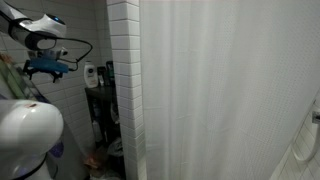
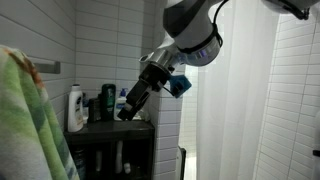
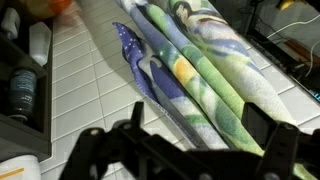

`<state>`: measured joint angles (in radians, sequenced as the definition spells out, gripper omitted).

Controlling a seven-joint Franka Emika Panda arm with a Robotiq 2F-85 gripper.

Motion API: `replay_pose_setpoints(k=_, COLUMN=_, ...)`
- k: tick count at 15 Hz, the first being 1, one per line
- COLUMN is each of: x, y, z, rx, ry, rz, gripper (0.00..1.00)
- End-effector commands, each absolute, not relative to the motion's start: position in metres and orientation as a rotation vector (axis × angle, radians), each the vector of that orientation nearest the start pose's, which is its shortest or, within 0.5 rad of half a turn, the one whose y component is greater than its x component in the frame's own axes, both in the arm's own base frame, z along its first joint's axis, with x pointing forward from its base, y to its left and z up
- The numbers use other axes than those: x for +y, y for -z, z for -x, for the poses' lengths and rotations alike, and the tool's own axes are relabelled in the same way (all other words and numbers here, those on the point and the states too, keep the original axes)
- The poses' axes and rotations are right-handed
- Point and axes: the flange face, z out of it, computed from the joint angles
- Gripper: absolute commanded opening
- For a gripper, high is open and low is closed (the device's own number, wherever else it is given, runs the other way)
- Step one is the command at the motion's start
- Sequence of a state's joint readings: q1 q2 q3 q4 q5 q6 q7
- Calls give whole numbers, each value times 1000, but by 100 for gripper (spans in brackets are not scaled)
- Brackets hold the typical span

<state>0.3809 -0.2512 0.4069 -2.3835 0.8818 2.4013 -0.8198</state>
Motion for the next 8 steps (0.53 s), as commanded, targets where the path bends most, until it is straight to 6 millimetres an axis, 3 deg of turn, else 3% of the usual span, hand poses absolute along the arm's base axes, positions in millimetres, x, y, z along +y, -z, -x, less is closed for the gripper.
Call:
replay_pose_setpoints(k=1, x=359, y=-429, z=-332, rx=-1201, ry=477, rz=2254, gripper=100)
replay_pose_setpoints(k=8, x=389, y=-420, z=-324, rx=-1232, ry=732, rz=2247, gripper=100)
